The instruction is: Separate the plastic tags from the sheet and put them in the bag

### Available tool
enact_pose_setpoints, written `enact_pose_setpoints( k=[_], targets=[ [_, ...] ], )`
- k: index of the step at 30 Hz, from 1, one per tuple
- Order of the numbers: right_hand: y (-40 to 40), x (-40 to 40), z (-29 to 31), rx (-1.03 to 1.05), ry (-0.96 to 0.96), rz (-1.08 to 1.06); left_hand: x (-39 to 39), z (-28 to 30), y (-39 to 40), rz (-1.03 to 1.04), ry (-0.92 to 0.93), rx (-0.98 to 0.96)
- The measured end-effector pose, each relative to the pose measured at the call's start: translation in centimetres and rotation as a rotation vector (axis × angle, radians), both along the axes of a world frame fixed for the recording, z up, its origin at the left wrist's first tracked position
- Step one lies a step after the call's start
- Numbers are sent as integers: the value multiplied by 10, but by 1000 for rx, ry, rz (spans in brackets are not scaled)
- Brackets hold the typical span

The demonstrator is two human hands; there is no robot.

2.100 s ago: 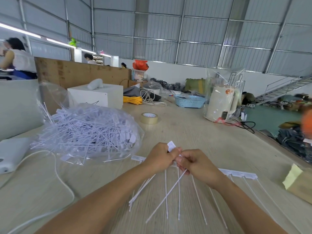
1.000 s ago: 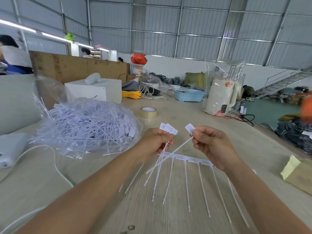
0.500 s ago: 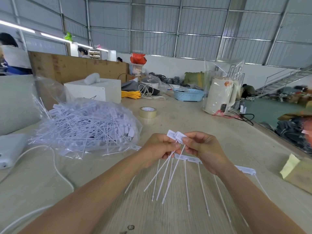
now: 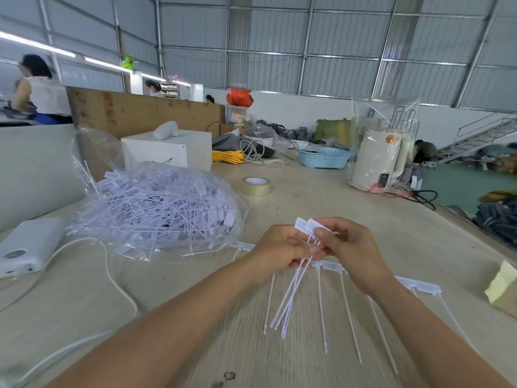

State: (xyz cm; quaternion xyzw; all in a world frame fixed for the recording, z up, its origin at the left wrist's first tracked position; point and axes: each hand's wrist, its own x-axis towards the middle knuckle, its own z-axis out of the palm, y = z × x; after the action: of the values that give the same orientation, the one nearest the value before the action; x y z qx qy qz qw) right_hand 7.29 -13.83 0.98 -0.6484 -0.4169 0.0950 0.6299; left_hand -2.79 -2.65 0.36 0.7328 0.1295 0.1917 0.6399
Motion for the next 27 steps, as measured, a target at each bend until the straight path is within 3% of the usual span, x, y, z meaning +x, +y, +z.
enact_pose_setpoints(
  k=[6, 12, 19, 23, 27],
  targets=[
    [2, -5, 1, -9, -120, -79, -3, 5, -9, -121, 24, 97],
    [0, -8, 1, -177, -421, -73, -4, 8, -13, -126, 153, 228],
    [-3, -11, 11, -35, -158, -69, -10, 29, -15, -103, 194, 376],
    [-2, -15, 13, -35, -168, -90, -17, 39, -9, -41, 249, 600],
    [0, -19, 13, -11, -178, -98, -27, 42, -5, 5, 259, 622]
  ],
)
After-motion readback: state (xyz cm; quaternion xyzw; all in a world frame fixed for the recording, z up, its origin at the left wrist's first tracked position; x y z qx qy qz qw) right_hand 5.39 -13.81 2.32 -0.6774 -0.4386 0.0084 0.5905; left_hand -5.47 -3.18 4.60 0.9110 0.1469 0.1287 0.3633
